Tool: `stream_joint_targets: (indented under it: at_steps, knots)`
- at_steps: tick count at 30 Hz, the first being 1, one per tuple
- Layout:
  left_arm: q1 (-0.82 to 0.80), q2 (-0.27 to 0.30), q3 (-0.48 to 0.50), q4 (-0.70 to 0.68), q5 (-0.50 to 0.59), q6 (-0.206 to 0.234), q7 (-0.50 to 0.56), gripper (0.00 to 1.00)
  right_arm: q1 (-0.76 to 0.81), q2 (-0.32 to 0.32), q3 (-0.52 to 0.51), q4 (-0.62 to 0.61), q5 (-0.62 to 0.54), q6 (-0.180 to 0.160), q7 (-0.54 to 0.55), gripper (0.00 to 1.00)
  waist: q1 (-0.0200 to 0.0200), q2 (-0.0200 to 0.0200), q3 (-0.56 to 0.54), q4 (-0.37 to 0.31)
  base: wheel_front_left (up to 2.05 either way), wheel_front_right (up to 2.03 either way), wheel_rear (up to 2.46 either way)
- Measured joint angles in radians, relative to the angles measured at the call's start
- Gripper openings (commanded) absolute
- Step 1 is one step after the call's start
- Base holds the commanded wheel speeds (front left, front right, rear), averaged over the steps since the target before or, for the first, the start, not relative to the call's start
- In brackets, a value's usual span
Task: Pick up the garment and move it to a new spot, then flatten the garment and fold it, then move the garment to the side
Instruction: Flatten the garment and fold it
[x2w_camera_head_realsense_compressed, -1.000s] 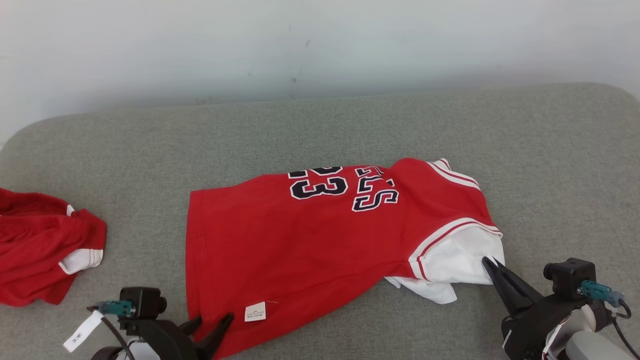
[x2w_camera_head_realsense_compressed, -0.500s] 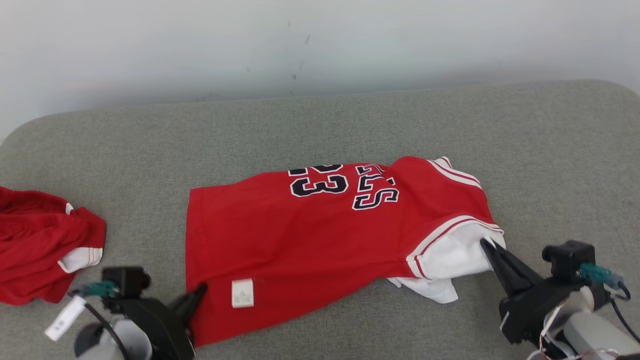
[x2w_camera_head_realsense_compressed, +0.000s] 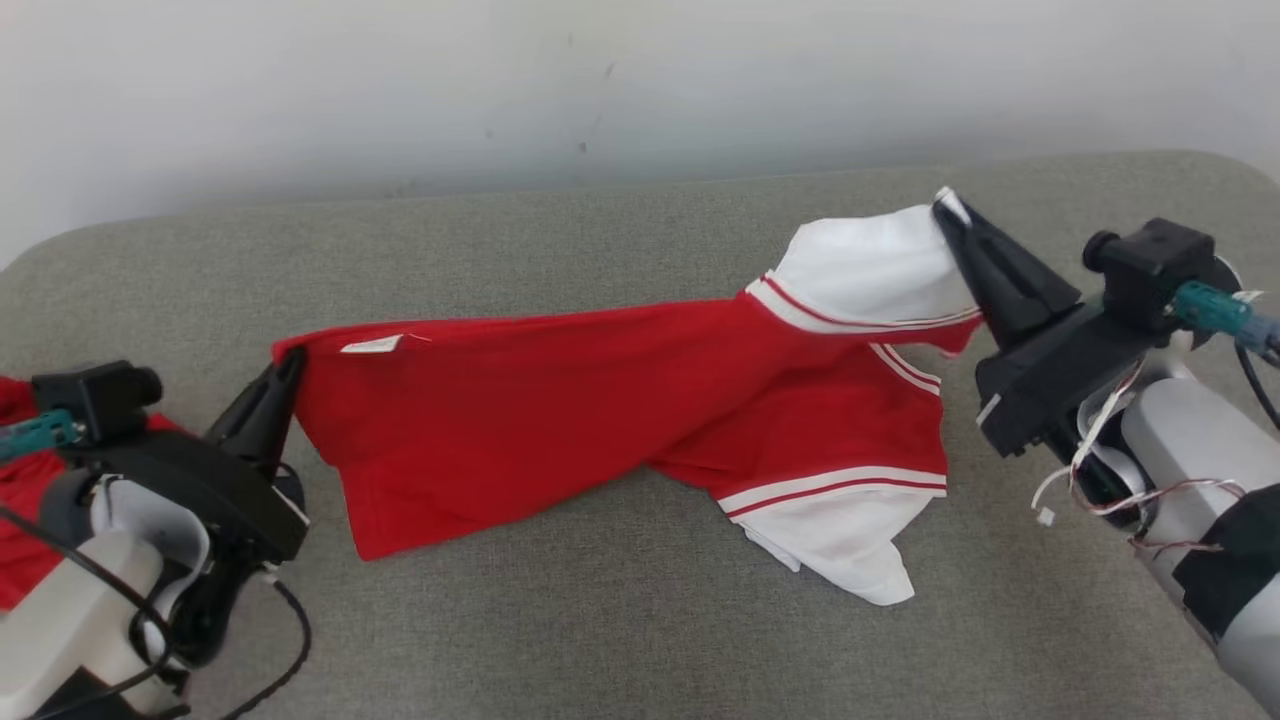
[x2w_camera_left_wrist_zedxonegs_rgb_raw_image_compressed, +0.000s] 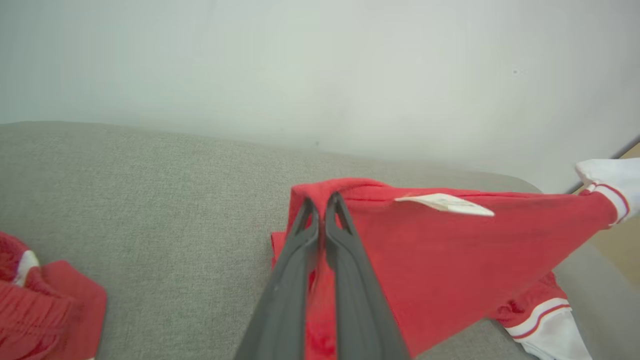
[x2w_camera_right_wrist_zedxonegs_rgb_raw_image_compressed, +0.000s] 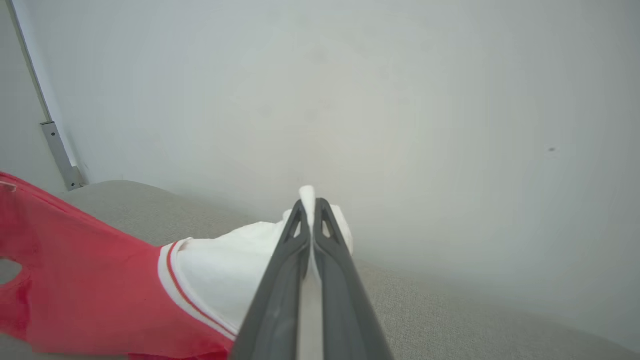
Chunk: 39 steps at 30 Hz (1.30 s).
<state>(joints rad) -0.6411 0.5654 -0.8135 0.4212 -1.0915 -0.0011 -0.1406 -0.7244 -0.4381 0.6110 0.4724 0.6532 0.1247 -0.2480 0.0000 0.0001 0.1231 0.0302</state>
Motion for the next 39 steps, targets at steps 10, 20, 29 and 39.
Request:
stream_joint_targets:
  at_steps: [10,20,29,39]
  knots:
    - [0.133,-0.022,-0.060,0.040,0.006,-0.017,-0.023,0.00,0.273,-0.109,0.201,-0.116,0.146,0.000,-0.007,0.00,0.0000,0.0000,-0.007,0.031,0.00,0.00,0.00]
    - [0.190,0.003,-0.052,0.031,-0.001,-0.017,-0.054,0.00,0.342,-0.226,0.275,-0.170,0.215,0.000,-0.005,0.00,-0.0001,0.0000,-0.014,-0.009,0.00,0.00,0.00]
    - [0.190,-0.008,-0.053,0.036,-0.002,-0.018,-0.054,0.00,0.374,-0.231,0.299,-0.188,0.330,0.000,0.032,1.00,0.0000,0.0000,-0.006,-0.022,0.00,0.00,0.00]
    - [0.190,-0.014,-0.053,0.045,-0.007,-0.026,-0.056,0.00,0.366,-0.272,0.223,-0.237,0.513,0.000,0.040,1.00,0.0000,0.0000,-0.005,-0.029,0.00,0.00,0.00]
